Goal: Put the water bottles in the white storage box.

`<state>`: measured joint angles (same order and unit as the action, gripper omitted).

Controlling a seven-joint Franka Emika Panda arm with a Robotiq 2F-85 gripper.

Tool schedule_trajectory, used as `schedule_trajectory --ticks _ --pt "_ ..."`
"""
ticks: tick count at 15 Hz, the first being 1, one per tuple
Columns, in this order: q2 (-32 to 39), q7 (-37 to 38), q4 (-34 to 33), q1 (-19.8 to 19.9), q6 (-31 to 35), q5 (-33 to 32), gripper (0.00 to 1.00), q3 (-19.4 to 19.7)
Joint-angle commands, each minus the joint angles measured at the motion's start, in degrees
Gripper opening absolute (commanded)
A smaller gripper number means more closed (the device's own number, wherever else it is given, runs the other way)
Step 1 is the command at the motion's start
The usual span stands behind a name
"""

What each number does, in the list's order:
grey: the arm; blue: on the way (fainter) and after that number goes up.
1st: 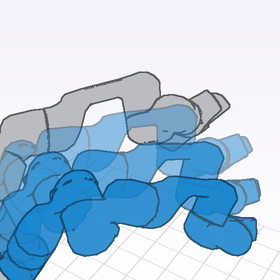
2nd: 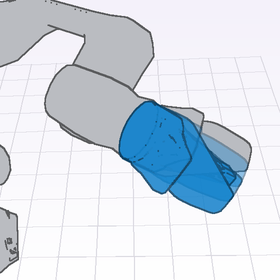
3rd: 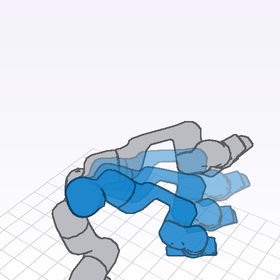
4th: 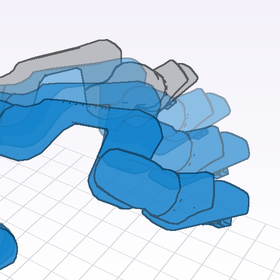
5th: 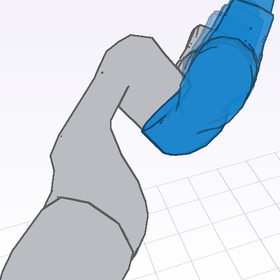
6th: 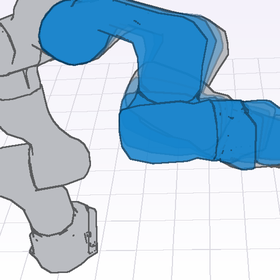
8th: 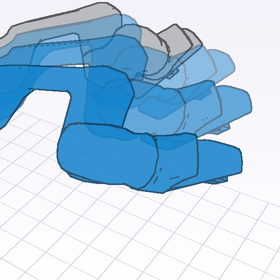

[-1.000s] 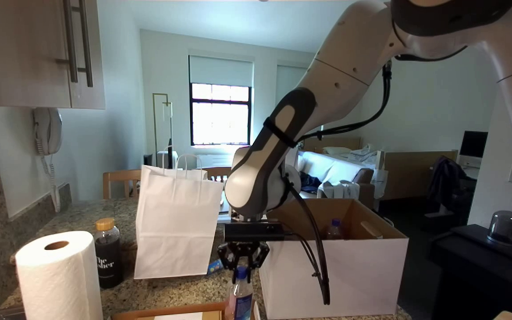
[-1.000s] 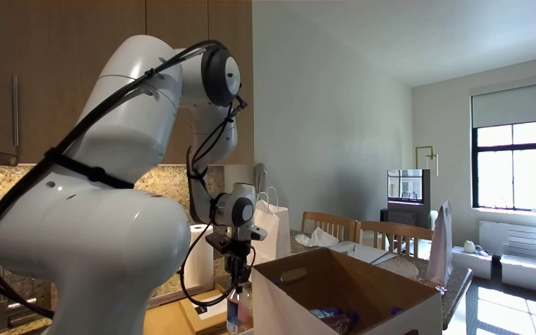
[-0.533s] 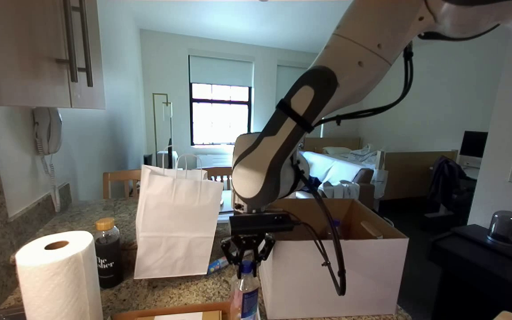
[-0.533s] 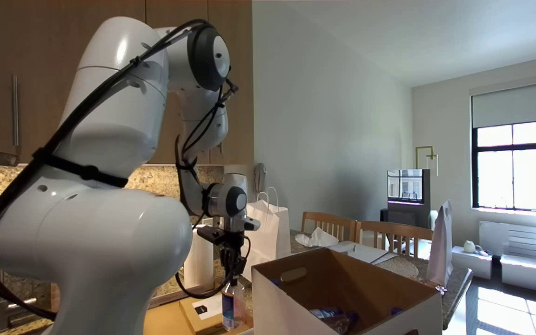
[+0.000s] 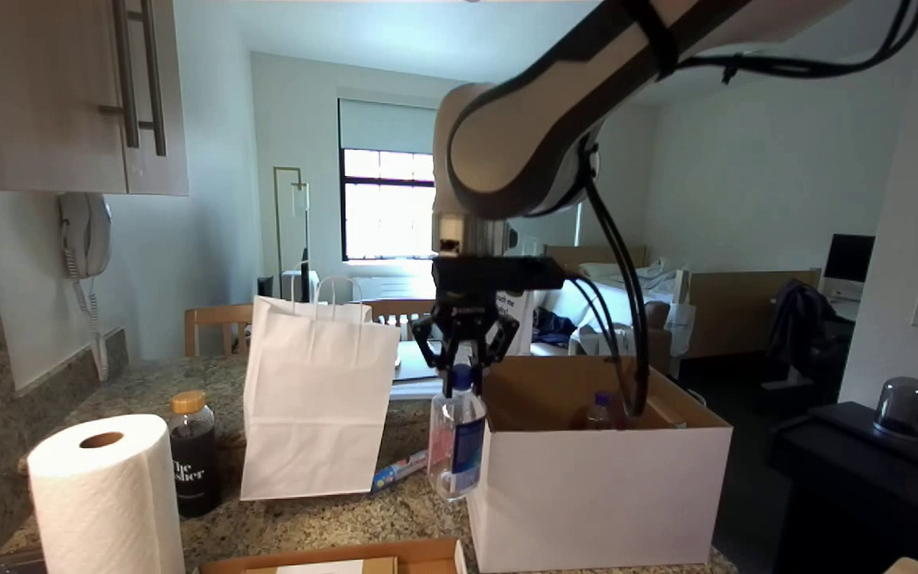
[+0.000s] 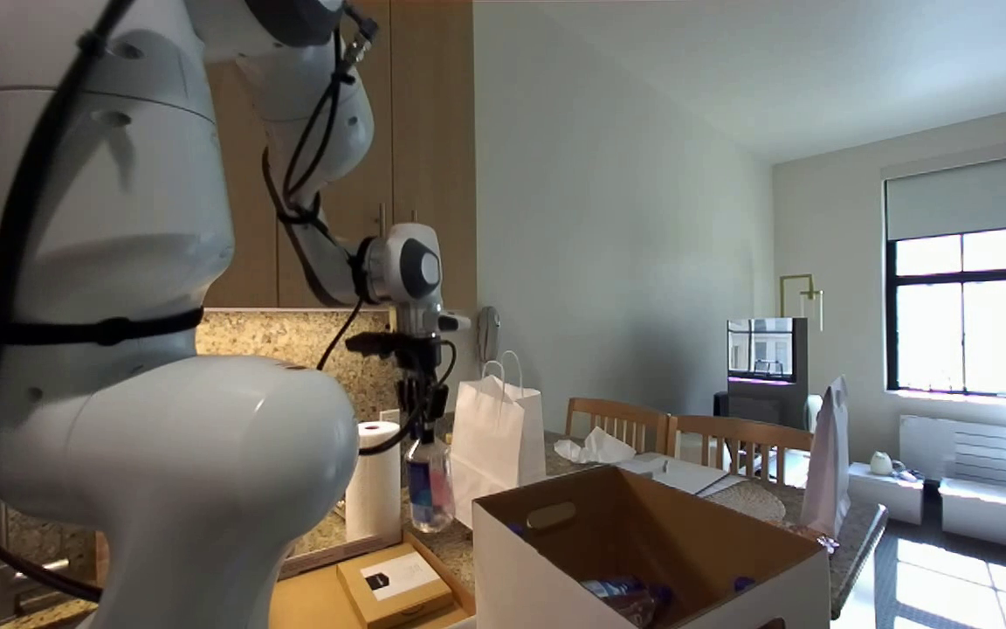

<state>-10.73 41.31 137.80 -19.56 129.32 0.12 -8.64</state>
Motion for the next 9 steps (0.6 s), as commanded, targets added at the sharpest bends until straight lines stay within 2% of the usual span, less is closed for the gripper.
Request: schedule_trajectory --ticks 1,6,9 --pt "-11.4 -5.0 -1.0 4.6 -8.8 2.8 0.12 -0.7" --pt "-21.0 -9.0 -6.0 13.6 -13.3 1.0 0.12 3.1" --pt "-20.9 -13.9 -9.5 20.3 -11.4 0.6 0.12 7.7"
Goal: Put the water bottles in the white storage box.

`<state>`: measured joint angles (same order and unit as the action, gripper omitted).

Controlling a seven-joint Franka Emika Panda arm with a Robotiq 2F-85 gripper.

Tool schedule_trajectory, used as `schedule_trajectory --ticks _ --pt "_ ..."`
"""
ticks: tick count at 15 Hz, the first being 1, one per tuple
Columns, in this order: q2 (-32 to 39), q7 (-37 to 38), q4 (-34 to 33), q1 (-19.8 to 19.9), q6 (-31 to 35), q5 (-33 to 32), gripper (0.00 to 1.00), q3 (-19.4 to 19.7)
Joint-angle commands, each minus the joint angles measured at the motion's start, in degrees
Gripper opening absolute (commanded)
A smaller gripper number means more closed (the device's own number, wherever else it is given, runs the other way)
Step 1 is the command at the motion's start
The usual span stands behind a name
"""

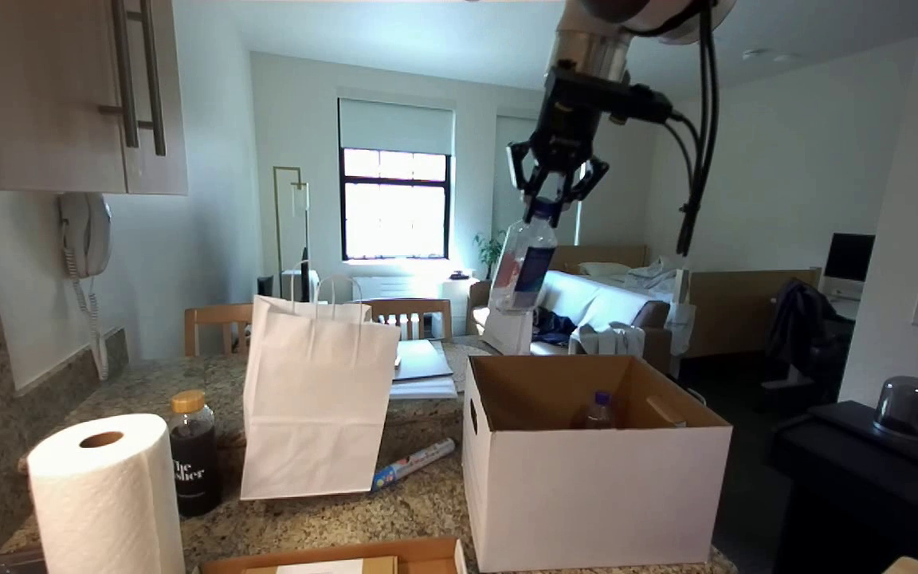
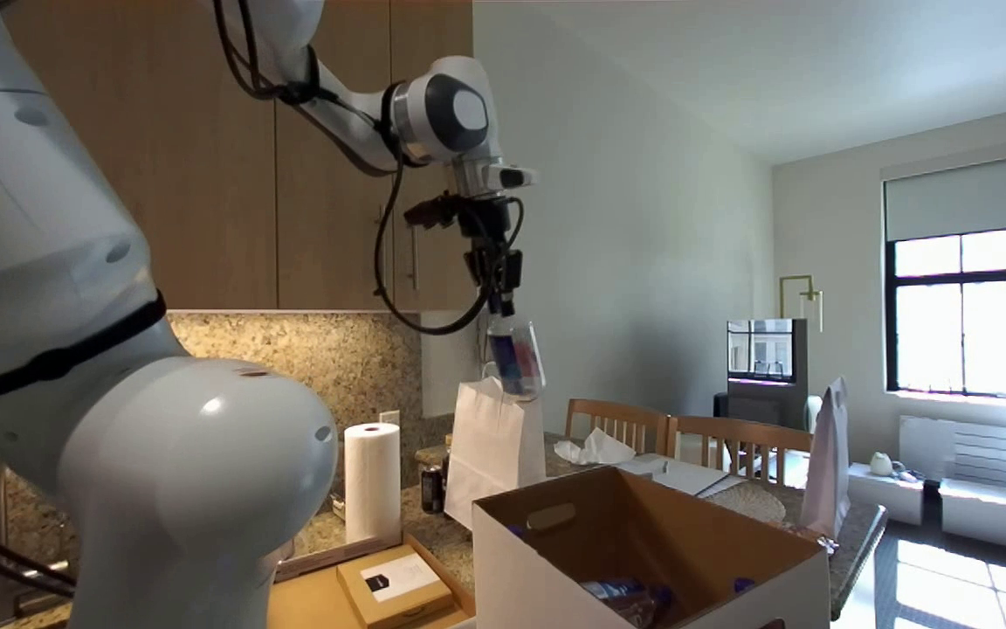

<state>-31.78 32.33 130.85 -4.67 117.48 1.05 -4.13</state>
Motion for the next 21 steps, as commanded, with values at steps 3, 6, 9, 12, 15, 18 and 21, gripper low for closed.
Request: schedule_trajectory --ticks 3,6,9,12,15,18,21 --pt "5.8 -11.1 -6.1 9.1 1.0 2.5 0.12 8.3" --pt "12.3 -14.1 -7.6 10.0 1.5 6.2 0.12 10.9" --pt "20.2 -11.7 -7.6 10.2 7.3 6.5 0.12 10.1" --pt "29.1 -10.2 -8.2 10.1 11.4 5.3 0.12 9.5" --pt "39.4 -12.1 -10.3 10.8 8.7 5.7 0.12 11.0" --pt "48.5 -11.5 -13.3 11.3 8.2 4.3 0.12 12.7" --pt "55.8 -11.9 -17.6 11.8 8.0 3.3 0.13 14.4"
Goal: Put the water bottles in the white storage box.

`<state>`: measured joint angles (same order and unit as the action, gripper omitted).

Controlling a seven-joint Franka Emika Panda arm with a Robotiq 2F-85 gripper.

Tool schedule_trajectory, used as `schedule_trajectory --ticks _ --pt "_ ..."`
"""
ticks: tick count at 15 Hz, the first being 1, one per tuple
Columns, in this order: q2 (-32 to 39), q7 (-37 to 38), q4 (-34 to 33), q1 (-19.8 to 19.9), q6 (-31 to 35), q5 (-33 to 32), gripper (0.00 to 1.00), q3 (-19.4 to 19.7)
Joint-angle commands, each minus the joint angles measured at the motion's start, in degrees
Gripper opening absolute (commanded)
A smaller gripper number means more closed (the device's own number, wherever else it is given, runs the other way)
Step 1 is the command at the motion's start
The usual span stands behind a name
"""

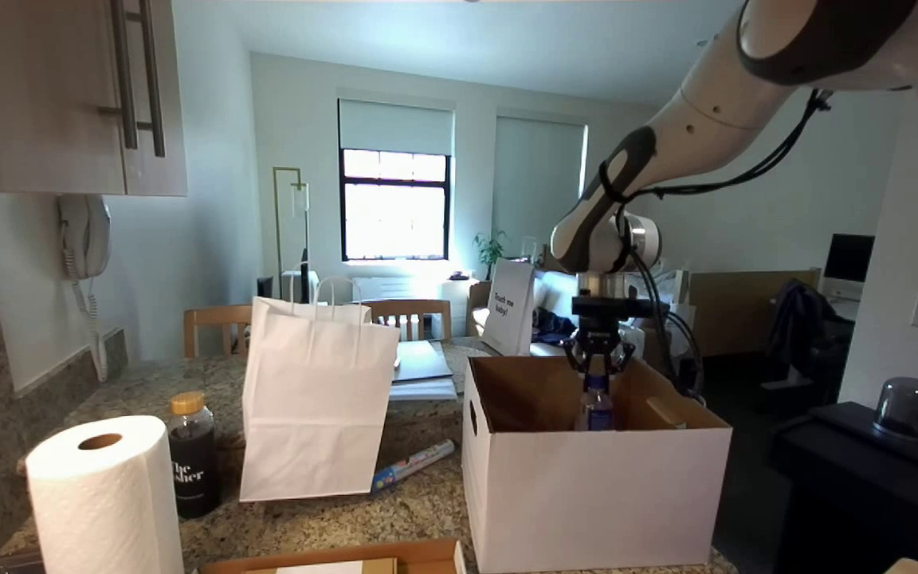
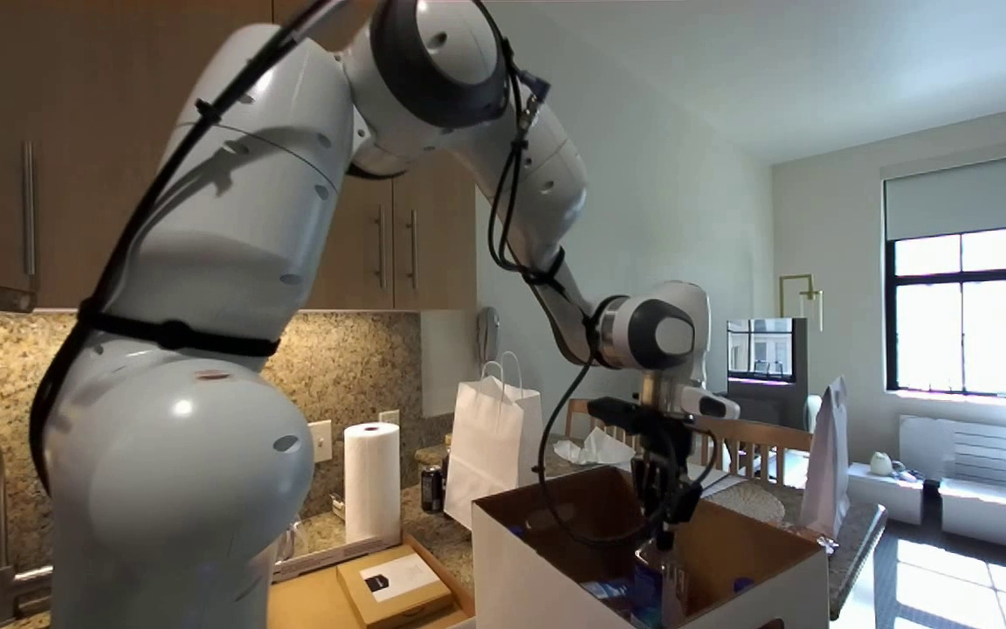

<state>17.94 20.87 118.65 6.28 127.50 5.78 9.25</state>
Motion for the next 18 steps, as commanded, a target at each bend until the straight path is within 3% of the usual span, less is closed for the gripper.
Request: schedule_trajectory --ticks 1,2,4,9,13,18 --pt "7.7 -0.6 -6.8 0.9 -2.2 -1.7 0.12 1.3" --pt "8.9 -0.7 -8.0 0.9 -2.6 -1.8 0.6 1.6" --pt "10.0 -0.9 -9.4 0.7 -2.7 -1.9 0.65 1.8" --pt "7.4 -0.8 -9.3 0.8 -2.0 -0.6 0.98 1.6" --pt "-2.0 -1.6 -5.3 0.5 -2.0 1.0 1.0 0.8" --pt "-16.2 -7.5 -2.5 0.9 -9.4 1.2 1.0 -0.2"
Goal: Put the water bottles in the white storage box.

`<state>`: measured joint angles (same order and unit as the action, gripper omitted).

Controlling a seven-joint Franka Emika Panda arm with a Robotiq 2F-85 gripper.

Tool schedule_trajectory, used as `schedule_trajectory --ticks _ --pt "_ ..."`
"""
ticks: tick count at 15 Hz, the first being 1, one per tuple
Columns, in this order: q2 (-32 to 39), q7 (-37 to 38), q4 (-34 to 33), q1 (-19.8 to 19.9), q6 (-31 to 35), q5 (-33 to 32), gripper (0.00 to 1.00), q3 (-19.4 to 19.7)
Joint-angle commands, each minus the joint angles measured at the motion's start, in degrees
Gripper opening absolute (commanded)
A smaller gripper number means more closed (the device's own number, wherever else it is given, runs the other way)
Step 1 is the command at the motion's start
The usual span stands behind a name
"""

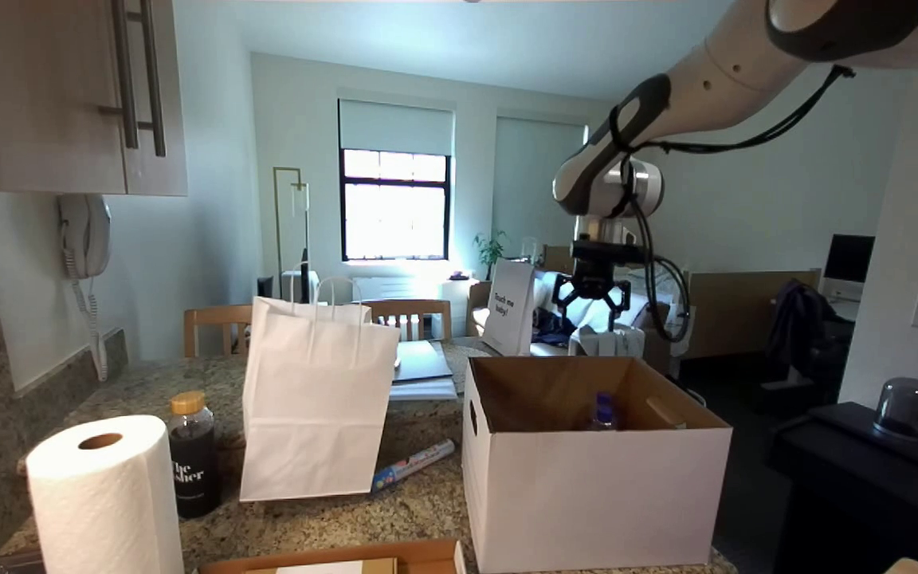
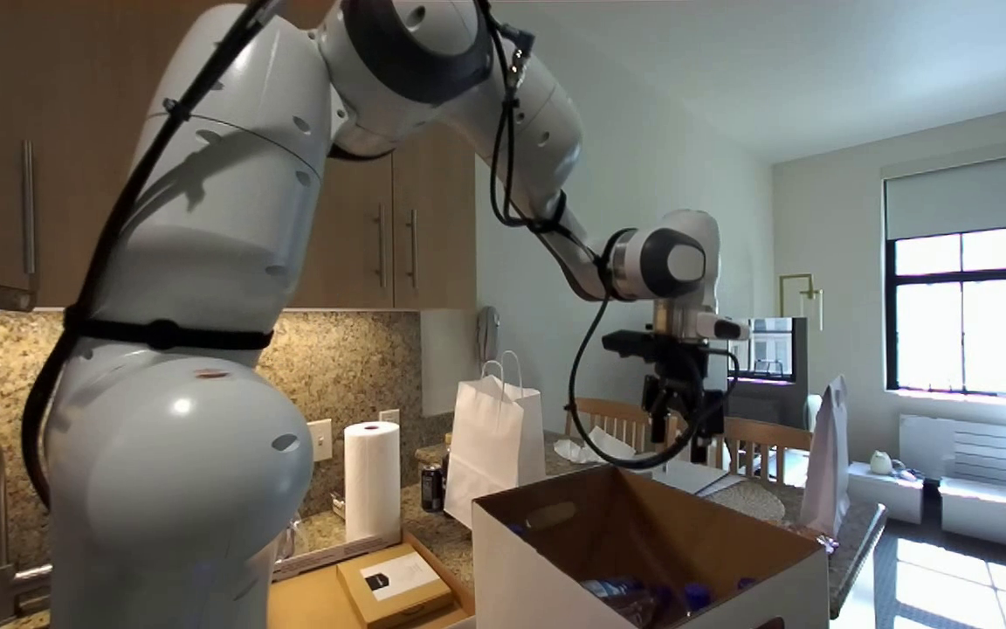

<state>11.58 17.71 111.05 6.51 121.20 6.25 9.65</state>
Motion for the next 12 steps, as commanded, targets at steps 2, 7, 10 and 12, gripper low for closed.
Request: schedule_trajectory --ticks 2,7,10,12 --pt "-15.6 -5.3 5.1 0.3 -9.1 -2.4 1.0 -0.6" --pt "-22.0 -12.0 1.2 1.4 -21.7 -7.9 1.0 -0.1" --pt "-22.3 -11.2 0.7 1.5 -21.6 -8.4 1.0 0.0" --pt "-22.6 -11.5 0.5 1.8 -21.6 -8.6 1.0 0.2"
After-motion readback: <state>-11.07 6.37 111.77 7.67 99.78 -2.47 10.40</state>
